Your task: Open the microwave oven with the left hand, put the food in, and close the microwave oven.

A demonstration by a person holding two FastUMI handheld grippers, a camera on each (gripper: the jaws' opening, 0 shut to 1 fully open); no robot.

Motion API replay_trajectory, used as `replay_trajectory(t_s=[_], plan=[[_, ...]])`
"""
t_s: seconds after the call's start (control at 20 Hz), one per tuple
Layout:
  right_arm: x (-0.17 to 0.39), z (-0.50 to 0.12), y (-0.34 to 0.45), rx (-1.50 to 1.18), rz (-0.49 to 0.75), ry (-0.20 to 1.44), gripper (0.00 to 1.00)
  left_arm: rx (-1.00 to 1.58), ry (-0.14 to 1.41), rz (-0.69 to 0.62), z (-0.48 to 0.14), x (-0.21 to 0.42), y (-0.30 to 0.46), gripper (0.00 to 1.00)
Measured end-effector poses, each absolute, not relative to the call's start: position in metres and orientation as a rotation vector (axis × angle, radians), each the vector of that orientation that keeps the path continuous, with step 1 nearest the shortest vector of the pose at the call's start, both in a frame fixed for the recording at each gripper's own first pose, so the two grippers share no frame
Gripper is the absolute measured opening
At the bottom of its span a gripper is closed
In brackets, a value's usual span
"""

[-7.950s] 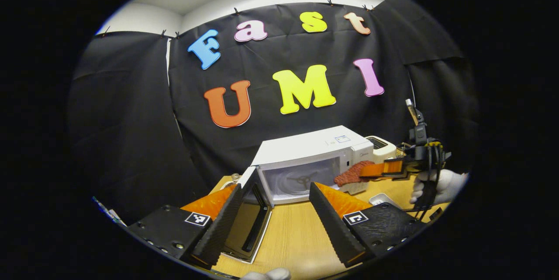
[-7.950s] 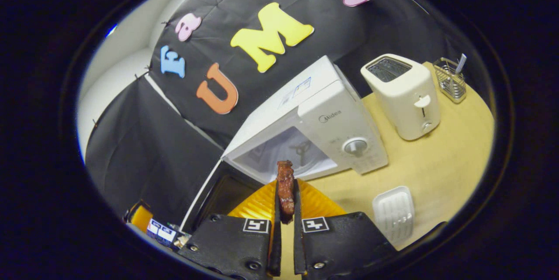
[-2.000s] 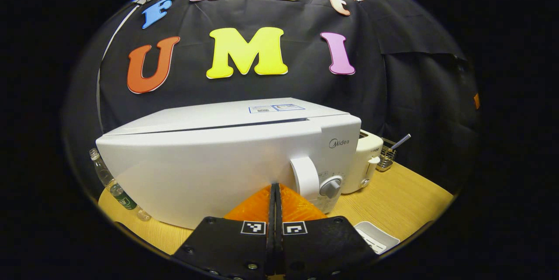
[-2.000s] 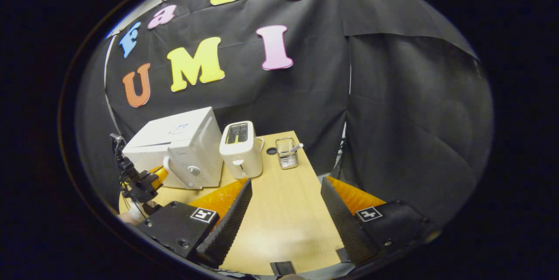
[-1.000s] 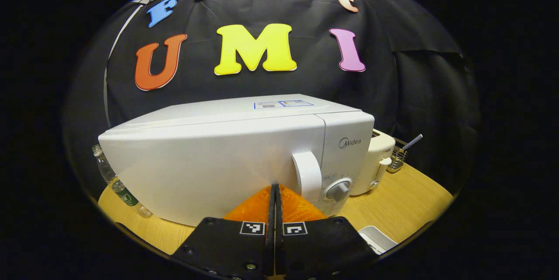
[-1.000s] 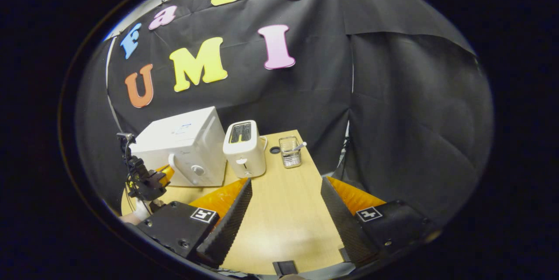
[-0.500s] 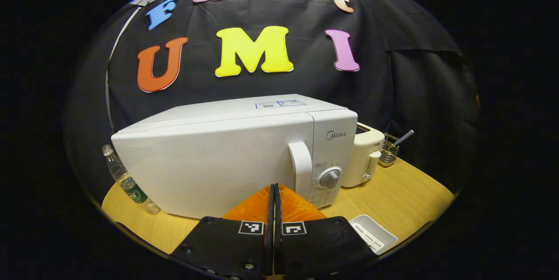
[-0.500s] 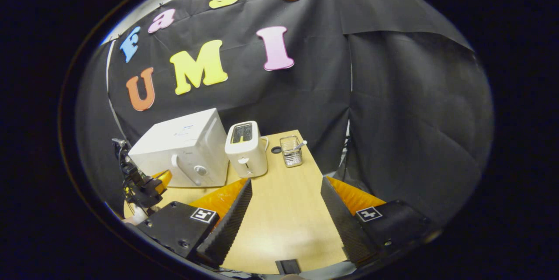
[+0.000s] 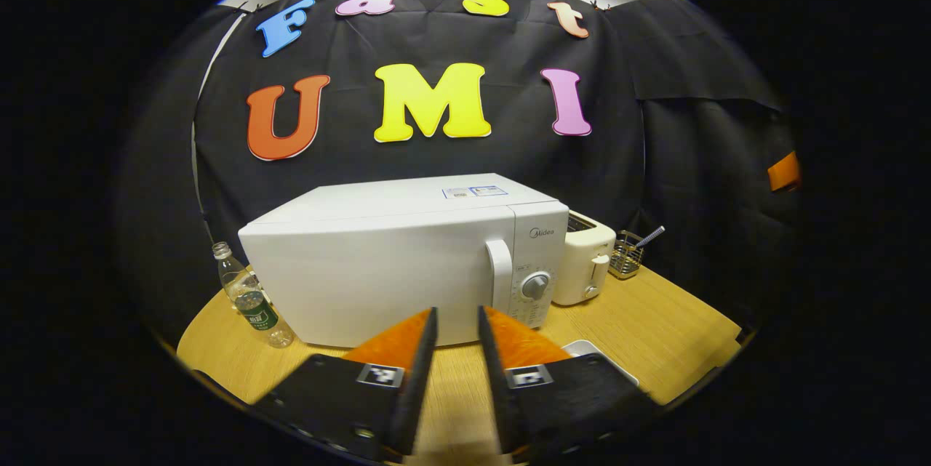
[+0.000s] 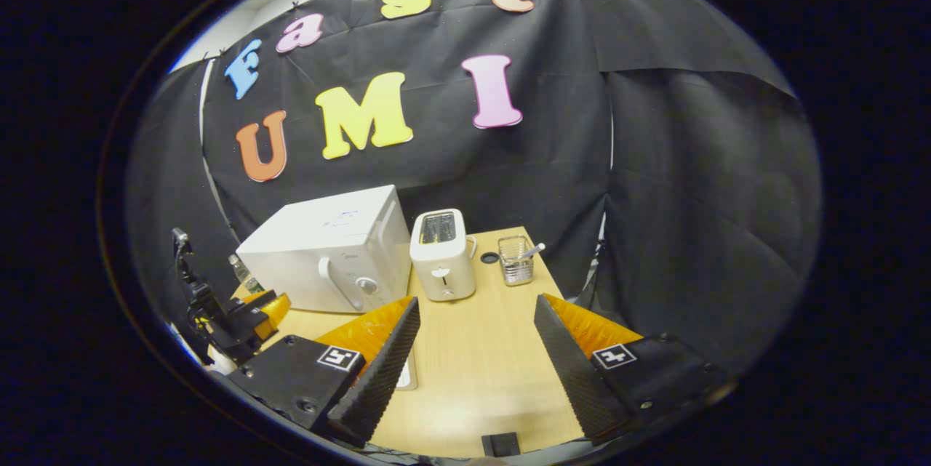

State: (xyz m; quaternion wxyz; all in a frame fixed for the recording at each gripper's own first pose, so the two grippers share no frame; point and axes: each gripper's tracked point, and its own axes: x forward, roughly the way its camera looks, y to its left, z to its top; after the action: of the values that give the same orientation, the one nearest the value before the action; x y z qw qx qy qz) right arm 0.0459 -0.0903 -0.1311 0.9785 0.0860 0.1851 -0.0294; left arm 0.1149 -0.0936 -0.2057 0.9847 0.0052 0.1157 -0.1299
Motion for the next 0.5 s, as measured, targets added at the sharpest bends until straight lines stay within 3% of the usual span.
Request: replay_trajectory(t_s=[0.05, 0.1, 0.5], plan=[[0.045, -0.128, -0.085, 0.168, -0.053, 0.364, 1.0, 0.015, 0.221, -0.255, -0.201, 0.107, -0.088, 0.79], [0.045, -0.126, -0.081, 0.164, -0.049, 0.358, 1.0, 0.019, 0.203, -0.245, -0.194, 0.103, -0.083, 0.97], [0.039, -0.112, -0.047, 0.154, -0.023, 0.318, 1.0, 0.0, 0.193, -0.181, -0.164, 0.074, -0.05, 0.96]])
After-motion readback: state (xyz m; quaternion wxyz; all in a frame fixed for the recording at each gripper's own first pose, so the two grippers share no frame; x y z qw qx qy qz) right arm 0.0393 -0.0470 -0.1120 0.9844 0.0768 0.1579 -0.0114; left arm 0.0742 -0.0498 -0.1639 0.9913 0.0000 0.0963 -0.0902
